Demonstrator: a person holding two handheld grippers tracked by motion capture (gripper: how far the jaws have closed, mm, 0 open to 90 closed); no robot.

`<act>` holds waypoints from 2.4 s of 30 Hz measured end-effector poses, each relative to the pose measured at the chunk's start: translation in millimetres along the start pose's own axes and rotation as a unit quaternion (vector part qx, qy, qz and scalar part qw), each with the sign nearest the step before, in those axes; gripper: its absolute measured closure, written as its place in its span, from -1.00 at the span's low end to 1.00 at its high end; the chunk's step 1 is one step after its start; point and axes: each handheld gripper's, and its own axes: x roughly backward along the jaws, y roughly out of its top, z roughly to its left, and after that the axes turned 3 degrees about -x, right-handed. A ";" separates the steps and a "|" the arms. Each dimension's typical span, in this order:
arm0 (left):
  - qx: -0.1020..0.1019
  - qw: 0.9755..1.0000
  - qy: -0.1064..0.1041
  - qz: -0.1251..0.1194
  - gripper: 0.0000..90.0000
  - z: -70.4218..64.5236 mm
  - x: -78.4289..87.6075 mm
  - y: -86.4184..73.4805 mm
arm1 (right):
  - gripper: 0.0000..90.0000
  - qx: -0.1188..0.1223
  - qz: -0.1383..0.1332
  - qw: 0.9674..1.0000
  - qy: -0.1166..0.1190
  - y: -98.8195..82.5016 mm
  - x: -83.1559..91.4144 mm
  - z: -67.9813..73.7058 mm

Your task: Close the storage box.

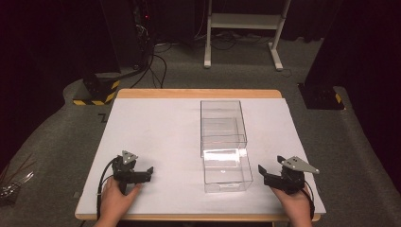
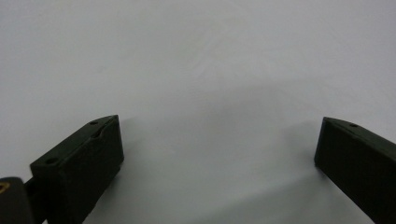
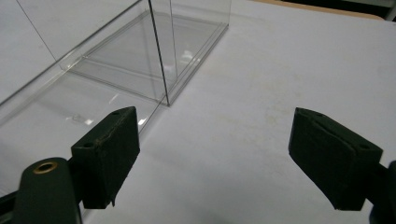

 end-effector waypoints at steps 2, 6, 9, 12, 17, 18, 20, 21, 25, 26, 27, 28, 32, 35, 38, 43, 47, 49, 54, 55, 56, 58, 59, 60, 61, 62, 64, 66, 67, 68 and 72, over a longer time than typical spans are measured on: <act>0.000 1.000 0.000 0.000 -0.97 0.0 0.0 0.0 | -0.63 -0.002 -0.005 1.000 0.001 1.3 3.0 0.5; 0.000 1.000 0.000 0.000 -0.97 0.0 0.0 0.0 | -0.63 -0.004 -0.012 1.000 0.004 3.4 8.3 0.9; 0.000 1.000 0.000 0.000 -0.97 0.0 0.0 0.0 | -0.63 -0.005 -0.019 1.000 0.007 5.1 12.6 1.0; 0.000 1.000 0.000 0.000 -0.97 0.0 0.0 0.0 | -0.63 -0.009 -0.027 1.000 0.012 6.5 15.8 0.9; 0.000 1.000 0.000 0.000 -0.97 0.0 0.0 0.0 | -0.63 -0.011 -0.033 0.999 0.016 8.1 19.2 1.2; 0.000 1.000 0.000 0.000 -0.97 0.0 0.0 0.0 | -0.63 -0.011 -0.033 0.999 0.016 8.1 19.2 1.2; 0.000 1.000 0.000 0.000 -0.97 0.0 0.0 0.0 | -0.63 -0.010 -0.035 0.999 0.017 8.9 20.4 2.5; 0.000 1.000 0.000 0.000 -0.97 0.0 0.0 0.0 | -0.63 -0.010 -0.036 0.999 0.018 9.1 20.9 3.1; 0.000 1.000 0.000 0.000 -0.97 0.0 0.0 0.0 | -0.62 -0.007 -0.040 0.999 0.022 9.6 21.9 6.0; 0.000 1.000 0.000 0.000 -0.97 0.0 0.0 0.0 | -0.63 -0.007 -0.039 0.999 0.023 9.7 22.3 6.8; 0.000 1.000 0.000 0.000 -0.97 0.0 0.0 0.0 | -0.62 -0.006 -0.040 0.999 0.025 9.7 22.5 7.6; 0.000 1.000 0.000 0.000 -0.97 0.0 0.0 0.0 | -0.62 -0.005 -0.041 0.999 0.026 9.8 23.1 8.7; 0.000 1.000 0.000 0.000 -0.97 0.0 0.0 0.0 | -0.62 -0.005 -0.046 0.998 0.040 10.1 25.7 13.5; 0.000 1.000 0.000 0.000 -0.97 0.0 0.0 0.0 | -0.61 -0.002 -0.049 0.998 0.050 10.6 28.6 19.2; 0.000 1.000 0.000 0.000 -0.97 0.0 0.0 0.0 | -0.61 0.001 -0.052 0.997 0.055 11.5 30.9 23.5; 0.000 1.000 0.000 0.000 -0.97 0.0 0.0 0.0 | -0.60 0.008 -0.056 0.997 0.061 12.5 32.2 28.8; 0.000 1.000 0.000 0.000 -0.97 0.0 0.0 0.0 | -0.60 0.009 -0.054 0.996 0.067 12.0 31.5 31.9; 0.000 1.000 0.000 0.000 -0.97 0.0 0.0 0.0 | -0.61 0.011 -0.054 0.996 0.071 11.7 31.1 33.5; 0.000 1.000 0.000 0.000 -0.97 0.0 0.0 0.0 | -0.61 0.014 -0.053 0.995 0.083 10.4 30.3 38.7; 0.000 1.000 0.000 0.000 -0.97 0.0 0.0 0.0 | -0.61 0.016 -0.051 0.995 0.086 10.1 30.1 40.1; 0.000 1.000 0.000 0.000 -0.97 0.0 0.0 0.0 | -0.61 0.016 -0.051 0.995 0.086 10.1 30.1 40.1; 0.000 1.000 0.000 0.000 -0.97 0.0 0.0 0.0 | -0.61 0.021 -0.050 0.995 0.088 9.7 29.3 42.4; 0.000 1.000 0.000 0.000 -0.97 0.0 0.0 0.0 | -0.61 0.021 -0.049 0.995 0.090 9.5 29.1 43.3; 0.000 1.000 0.000 0.000 -0.97 0.0 0.0 0.0 | -0.61 0.023 -0.049 0.994 0.092 9.2 28.9 44.5; 0.000 1.000 0.000 0.000 -0.97 0.0 0.0 0.0 | -0.61 0.023 -0.048 0.994 0.093 8.9 28.7 45.0; 0.000 1.000 0.000 0.000 -0.97 0.0 0.0 0.0 | -0.61 0.024 -0.046 0.994 0.095 8.6 28.4 45.8; 0.000 1.000 0.000 0.000 -0.97 0.0 0.0 0.0 | -0.61 0.026 -0.045 0.994 0.097 7.9 27.5 46.8; 0.000 1.000 0.000 0.000 -0.97 0.0 0.0 0.0 | -0.61 0.027 -0.041 0.994 0.101 7.0 26.2 47.7; 0.000 1.000 0.000 0.000 -0.97 0.0 0.0 0.0 | -0.61 0.030 -0.040 0.994 0.102 6.5 25.4 47.7; 0.000 1.000 0.000 0.000 -0.97 0.0 0.0 0.0 | -0.61 0.030 -0.039 0.993 0.103 5.9 24.5 47.6; 0.000 1.000 0.000 0.000 -0.97 0.0 0.1 0.0 | -0.61 0.024 -0.038 0.993 0.108 4.8 23.0 46.5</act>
